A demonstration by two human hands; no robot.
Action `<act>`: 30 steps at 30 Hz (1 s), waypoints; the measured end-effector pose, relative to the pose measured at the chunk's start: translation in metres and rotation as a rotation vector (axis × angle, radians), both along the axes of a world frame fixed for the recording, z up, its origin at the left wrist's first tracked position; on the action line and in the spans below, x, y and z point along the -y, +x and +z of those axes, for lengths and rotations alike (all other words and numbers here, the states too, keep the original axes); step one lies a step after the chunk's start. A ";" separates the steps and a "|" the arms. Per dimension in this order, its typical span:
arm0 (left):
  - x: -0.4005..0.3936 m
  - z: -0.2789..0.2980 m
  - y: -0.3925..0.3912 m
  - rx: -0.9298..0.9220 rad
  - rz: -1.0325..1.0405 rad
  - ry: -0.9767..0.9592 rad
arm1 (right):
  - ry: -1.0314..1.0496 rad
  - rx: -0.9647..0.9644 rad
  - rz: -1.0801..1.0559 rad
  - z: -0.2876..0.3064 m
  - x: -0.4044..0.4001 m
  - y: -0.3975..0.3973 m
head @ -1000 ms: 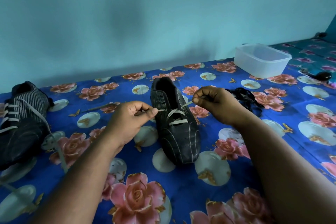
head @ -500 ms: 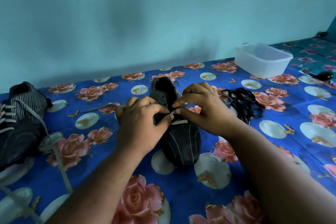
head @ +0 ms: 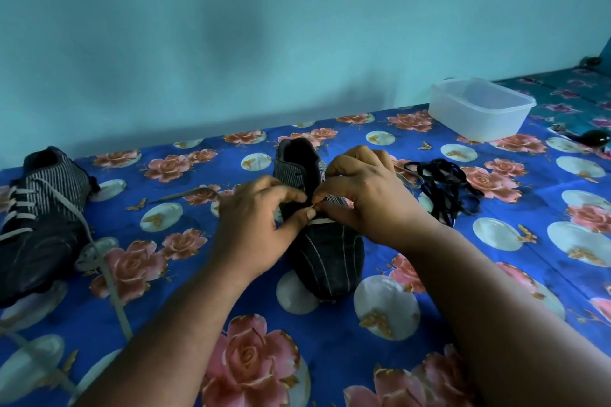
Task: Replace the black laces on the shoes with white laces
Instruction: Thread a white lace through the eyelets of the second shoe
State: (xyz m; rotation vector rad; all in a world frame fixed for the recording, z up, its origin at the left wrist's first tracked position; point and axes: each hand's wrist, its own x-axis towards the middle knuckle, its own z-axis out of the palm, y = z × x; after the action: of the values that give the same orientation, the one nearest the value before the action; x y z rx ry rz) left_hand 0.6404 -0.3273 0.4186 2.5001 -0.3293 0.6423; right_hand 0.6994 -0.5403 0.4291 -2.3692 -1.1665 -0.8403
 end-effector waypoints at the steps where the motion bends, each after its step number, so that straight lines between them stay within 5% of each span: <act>1: -0.002 -0.002 0.001 -0.035 -0.023 -0.045 | -0.002 0.040 0.012 0.001 0.000 0.000; 5: 0.003 -0.002 0.001 -0.024 -0.051 -0.163 | -0.039 0.223 0.035 0.002 -0.003 0.000; 8: 0.007 -0.003 0.002 -0.182 -0.044 -0.401 | -0.040 0.260 0.038 0.003 -0.003 0.002; 20: 0.011 -0.005 0.004 -0.230 -0.053 -0.480 | 0.322 -0.516 0.093 -0.014 0.013 0.020; 30: 0.018 -0.005 0.008 -0.214 0.067 -0.402 | 0.207 -0.490 0.061 -0.014 0.019 0.024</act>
State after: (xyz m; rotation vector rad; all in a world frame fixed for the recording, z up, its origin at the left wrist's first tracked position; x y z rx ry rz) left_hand 0.6484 -0.3449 0.4131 2.1715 -0.0305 0.4122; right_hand 0.7234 -0.5591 0.4148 -2.1814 -0.8948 -0.3095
